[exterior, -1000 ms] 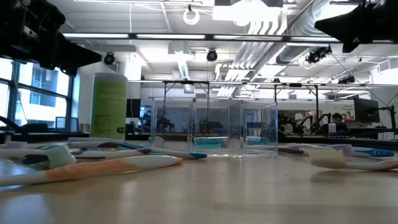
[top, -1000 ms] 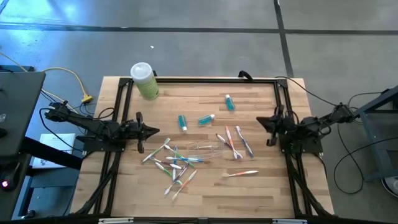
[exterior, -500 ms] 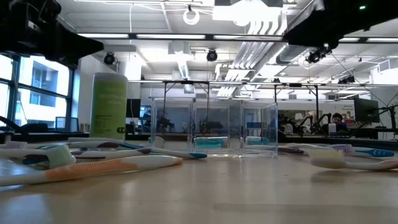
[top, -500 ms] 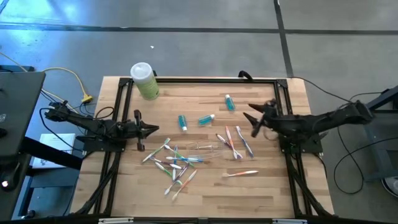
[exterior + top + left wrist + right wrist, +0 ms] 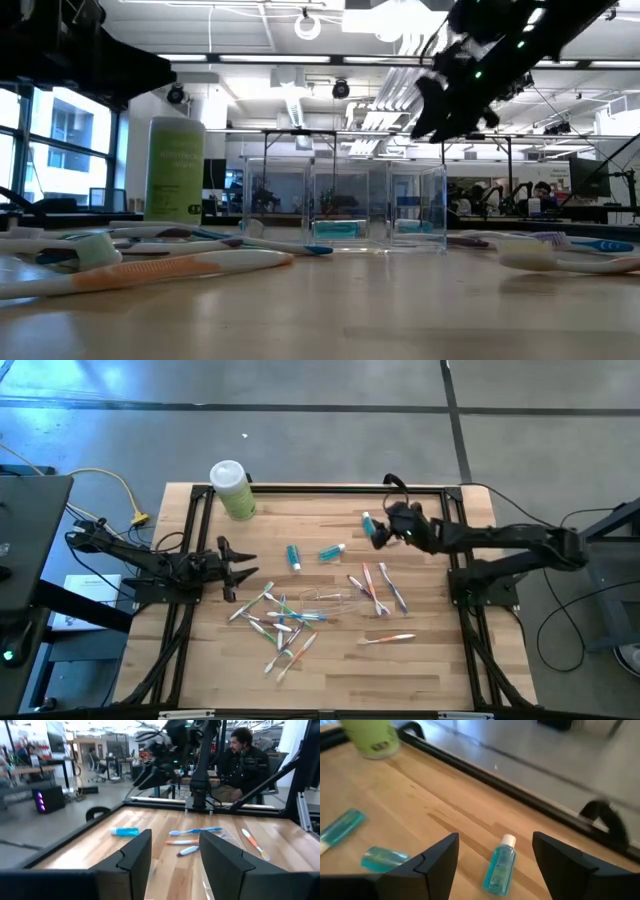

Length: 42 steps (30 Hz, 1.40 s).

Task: Pick & Place toothbrushing station
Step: Put the right mouthwash into the transparent organizer

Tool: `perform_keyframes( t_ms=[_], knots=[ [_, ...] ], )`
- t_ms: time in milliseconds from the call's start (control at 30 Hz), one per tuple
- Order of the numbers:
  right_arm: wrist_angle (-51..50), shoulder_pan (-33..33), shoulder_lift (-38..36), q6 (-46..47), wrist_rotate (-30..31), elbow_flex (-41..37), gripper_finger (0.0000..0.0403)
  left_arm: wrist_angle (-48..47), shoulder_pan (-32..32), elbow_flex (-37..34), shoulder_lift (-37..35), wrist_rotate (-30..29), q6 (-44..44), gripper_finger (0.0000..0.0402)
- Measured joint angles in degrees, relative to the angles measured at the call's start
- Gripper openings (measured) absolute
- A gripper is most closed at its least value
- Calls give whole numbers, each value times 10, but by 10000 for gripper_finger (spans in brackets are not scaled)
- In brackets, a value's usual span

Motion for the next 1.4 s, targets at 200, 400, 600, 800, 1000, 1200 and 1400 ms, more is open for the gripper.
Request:
perform_keyframes(
  t_ms=[200,400,600,800,1000,1200,1400],
  knots=[
    [34,-77,99,8,-81,10,245,0,0,0,29,0,-60,162],
    [128,-115,184,-11,-122,10,245,-1,0,0,56,0,-85,162],
    [143,-141,258,-34,-162,52,245,4,0,0,71,-1,-69,162],
    [49,-144,302,-46,-139,135,245,21,0,0,73,-2,-73,162],
    [-47,-144,302,-19,-119,189,245,21,-2,0,73,-1,-120,162],
    [-82,-144,302,-11,-136,197,245,21,-2,0,73,0,-184,162],
    [-98,-144,302,1,-136,197,245,21,-2,0,73,1,-210,162]
  ],
)
